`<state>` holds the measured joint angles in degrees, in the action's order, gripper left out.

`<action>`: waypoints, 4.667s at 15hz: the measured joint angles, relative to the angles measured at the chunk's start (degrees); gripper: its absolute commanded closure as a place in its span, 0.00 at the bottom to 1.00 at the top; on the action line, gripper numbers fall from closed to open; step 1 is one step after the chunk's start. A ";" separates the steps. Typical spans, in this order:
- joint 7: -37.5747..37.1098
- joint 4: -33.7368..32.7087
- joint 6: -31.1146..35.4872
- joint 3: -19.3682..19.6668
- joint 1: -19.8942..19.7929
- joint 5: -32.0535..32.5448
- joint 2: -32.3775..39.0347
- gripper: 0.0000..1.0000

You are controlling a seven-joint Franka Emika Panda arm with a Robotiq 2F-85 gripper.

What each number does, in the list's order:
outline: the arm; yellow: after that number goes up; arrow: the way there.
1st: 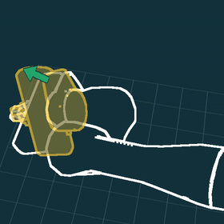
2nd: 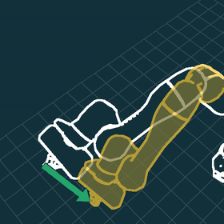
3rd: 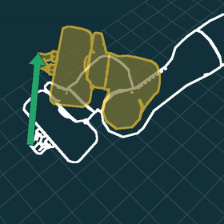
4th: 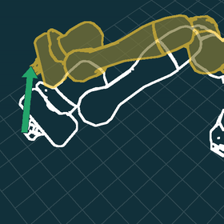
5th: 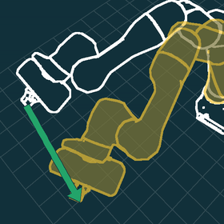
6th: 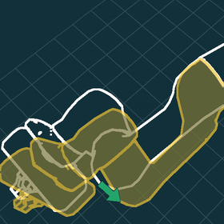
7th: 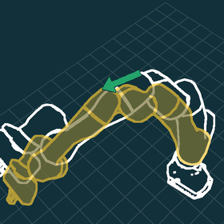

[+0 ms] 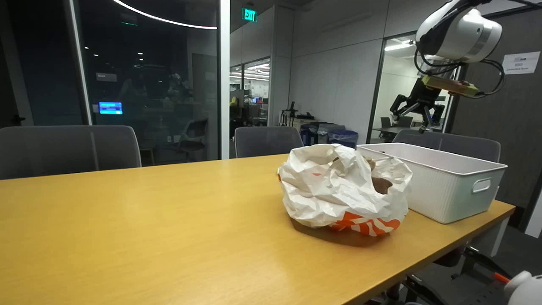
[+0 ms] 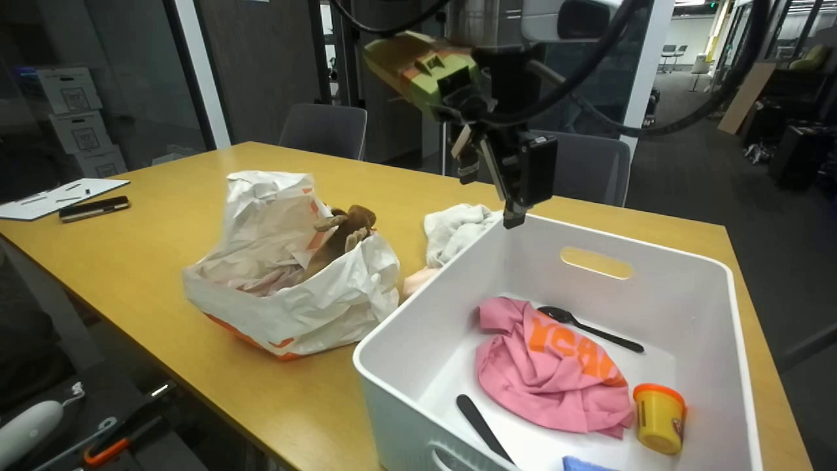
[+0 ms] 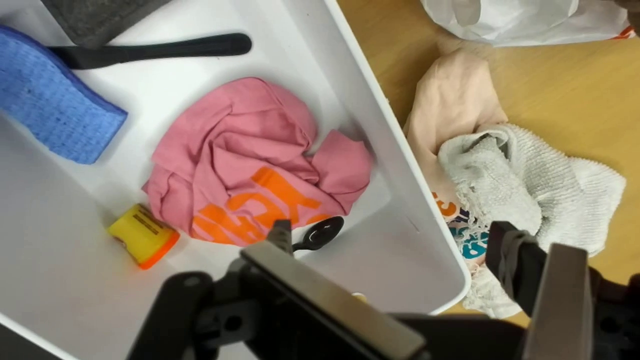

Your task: Put the white towel and the peach shirt on the table, the moose toy and the yellow container in the plastic bag

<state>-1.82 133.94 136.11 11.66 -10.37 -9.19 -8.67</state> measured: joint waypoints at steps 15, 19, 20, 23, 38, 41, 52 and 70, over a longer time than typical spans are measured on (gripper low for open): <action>-1.53 -12.18 2.49 4.28 -6.04 -15.63 18.21 0.00; -7.60 -16.83 -0.32 4.62 -8.57 -15.87 24.66 0.00; -8.68 -17.60 -1.25 4.66 -9.15 -15.87 25.71 0.00; -10.90 -19.65 -3.29 4.67 -10.56 -15.89 28.00 0.00; -24.69 -26.70 6.11 6.91 -9.52 -10.01 41.58 0.00; -27.09 -26.70 6.85 7.83 -8.87 -8.83 41.95 0.00; -27.49 -27.81 3.40 6.91 -8.82 -8.70 42.95 0.00; -26.19 -26.80 5.41 9.71 -6.58 -3.78 39.27 0.62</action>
<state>-28.00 107.14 141.52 21.37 -16.96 -12.96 30.60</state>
